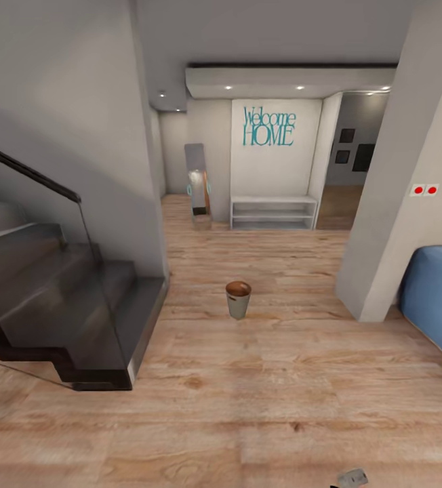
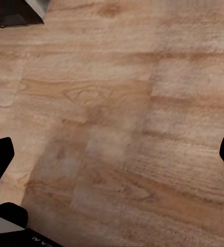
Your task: Put the three can of soda from the living room inside the tash can in the kitchen.
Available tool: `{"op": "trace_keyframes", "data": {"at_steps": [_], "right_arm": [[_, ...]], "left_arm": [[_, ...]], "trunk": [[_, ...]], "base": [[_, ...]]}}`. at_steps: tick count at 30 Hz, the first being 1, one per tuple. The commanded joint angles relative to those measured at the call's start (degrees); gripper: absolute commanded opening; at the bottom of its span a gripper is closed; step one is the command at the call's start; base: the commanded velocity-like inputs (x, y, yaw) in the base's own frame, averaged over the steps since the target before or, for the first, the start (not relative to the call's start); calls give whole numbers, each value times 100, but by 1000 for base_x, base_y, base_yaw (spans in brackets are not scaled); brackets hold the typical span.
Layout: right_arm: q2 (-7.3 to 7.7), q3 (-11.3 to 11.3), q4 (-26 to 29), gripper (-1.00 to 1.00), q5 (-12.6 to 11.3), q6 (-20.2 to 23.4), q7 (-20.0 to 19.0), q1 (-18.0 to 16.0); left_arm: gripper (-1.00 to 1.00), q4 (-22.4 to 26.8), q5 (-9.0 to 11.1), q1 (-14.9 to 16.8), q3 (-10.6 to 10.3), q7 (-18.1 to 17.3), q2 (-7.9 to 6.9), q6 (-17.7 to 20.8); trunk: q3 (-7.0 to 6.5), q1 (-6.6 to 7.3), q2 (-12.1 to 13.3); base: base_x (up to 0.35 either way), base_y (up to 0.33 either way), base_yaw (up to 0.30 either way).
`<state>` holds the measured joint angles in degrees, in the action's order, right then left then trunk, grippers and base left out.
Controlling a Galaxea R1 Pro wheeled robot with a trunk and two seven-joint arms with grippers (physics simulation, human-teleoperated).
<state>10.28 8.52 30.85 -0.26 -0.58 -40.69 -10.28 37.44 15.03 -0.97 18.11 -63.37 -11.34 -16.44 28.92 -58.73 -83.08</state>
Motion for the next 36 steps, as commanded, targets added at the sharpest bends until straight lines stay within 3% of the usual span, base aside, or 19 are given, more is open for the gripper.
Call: {"op": "trace_keyframes", "data": {"at_steps": [1,36], "right_arm": [[0,0,0,100,0,1,0,0],[0,0,0,100,0,0,5,0]], "left_arm": [[100,0,0,0,0,0,0,0],[100,0,0,0,-7,0,0,0]], "trunk": [[0,0,0],[21,0,0]], "base": [[347,0,-1],[347,0,-24]]}}
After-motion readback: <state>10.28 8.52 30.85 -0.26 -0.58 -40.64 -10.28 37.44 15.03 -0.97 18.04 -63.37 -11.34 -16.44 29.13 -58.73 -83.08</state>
